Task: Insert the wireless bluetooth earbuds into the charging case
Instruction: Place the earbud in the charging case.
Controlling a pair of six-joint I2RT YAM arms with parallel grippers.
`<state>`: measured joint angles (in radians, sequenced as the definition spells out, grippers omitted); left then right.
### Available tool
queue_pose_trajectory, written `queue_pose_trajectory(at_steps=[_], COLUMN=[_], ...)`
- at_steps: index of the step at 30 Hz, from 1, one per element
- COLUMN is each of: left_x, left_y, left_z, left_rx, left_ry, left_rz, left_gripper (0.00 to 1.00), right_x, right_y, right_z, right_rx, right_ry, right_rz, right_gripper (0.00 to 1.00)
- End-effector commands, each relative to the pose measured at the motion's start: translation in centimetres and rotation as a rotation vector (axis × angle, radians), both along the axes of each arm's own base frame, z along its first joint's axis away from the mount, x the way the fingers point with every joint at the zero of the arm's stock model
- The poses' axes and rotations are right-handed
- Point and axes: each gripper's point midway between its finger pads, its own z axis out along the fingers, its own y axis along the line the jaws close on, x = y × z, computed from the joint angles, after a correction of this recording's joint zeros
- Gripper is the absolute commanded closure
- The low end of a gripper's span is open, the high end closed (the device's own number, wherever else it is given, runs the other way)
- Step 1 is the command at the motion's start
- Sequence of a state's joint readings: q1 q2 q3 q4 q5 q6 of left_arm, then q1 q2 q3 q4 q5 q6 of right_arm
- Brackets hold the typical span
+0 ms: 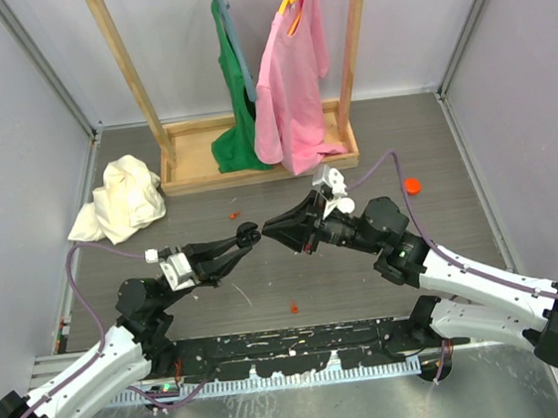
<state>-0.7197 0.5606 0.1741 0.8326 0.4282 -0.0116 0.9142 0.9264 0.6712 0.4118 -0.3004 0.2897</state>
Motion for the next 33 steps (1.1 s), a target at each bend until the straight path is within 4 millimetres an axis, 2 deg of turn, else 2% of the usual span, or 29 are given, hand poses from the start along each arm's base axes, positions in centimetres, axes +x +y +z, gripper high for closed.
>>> queue_pose_trajectory(at_steps=[1, 14, 33], left_x=[-1.2, -1.8, -1.9], left_y=[0.4, 0.8, 0.9], left_z=[4.5, 5.1, 5.3], left_rx=[-0.096, -0.124, -0.136], left_ry=[-0.105, -0.113, -0.118], left_rz=[-0.033, -0.046, -0.046], left_gripper=[1.00, 1.00, 1.00], right_x=[-1.8, -2.2, -2.5], right_y=[0.0, 1.6, 2.4], right_z=[4.9, 4.2, 3.4], right_rx=[0.197, 0.233, 0.266], right_ry=[-0.087, -0.020, 0.064], right_rz=[0.085, 0.168, 0.223], right_gripper=[0.85, 0.85, 0.85])
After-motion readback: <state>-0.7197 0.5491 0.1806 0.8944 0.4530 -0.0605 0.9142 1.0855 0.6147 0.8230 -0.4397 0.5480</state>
